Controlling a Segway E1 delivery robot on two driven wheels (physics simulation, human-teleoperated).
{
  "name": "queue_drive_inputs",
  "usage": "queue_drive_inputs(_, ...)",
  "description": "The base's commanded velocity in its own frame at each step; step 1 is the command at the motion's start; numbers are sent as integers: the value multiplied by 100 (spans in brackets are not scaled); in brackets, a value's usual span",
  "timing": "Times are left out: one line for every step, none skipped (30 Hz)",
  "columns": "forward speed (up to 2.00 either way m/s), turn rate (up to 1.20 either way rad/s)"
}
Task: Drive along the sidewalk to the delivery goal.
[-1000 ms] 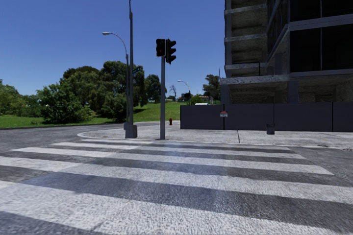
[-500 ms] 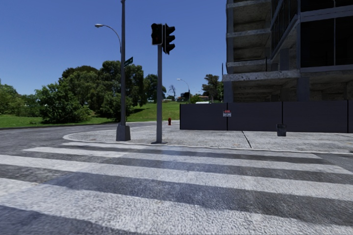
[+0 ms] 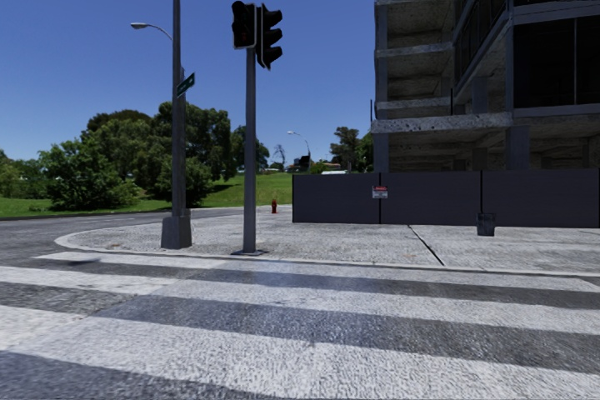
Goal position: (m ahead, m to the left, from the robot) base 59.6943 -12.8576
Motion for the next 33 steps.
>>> queue_drive_inputs(200,-28)
queue_drive_inputs(200,-30)
queue_drive_inputs(200,-34)
queue_drive_inputs(200,-34)
queue_drive_inputs(200,-37)
queue_drive_inputs(200,-38)
queue_drive_inputs(200,-38)
queue_drive_inputs(200,-39)
queue_drive_inputs(200,-40)
queue_drive_inputs(200,-42)
queue_drive_inputs(200,-42)
queue_drive_inputs(200,-44)
queue_drive_inputs(200,-44)
queue_drive_inputs(200,-44)
queue_drive_inputs(200,-44)
queue_drive_inputs(200,-39)
queue_drive_inputs(200,-28)
queue_drive_inputs(200,-28)
queue_drive_inputs(200,-7)
queue_drive_inputs(200,0)
queue_drive_inputs(200,0)
queue_drive_inputs(200,0)
queue_drive_inputs(200,0)
queue_drive_inputs(200,0)
queue_drive_inputs(200,0)
queue_drive_inputs(200,0)
queue_drive_inputs(200,0)
queue_drive_inputs(200,0)
queue_drive_inputs(200,0)
queue_drive_inputs(200,0)
queue_drive_inputs(200,0)
queue_drive_inputs(200,0)
queue_drive_inputs(200,0)
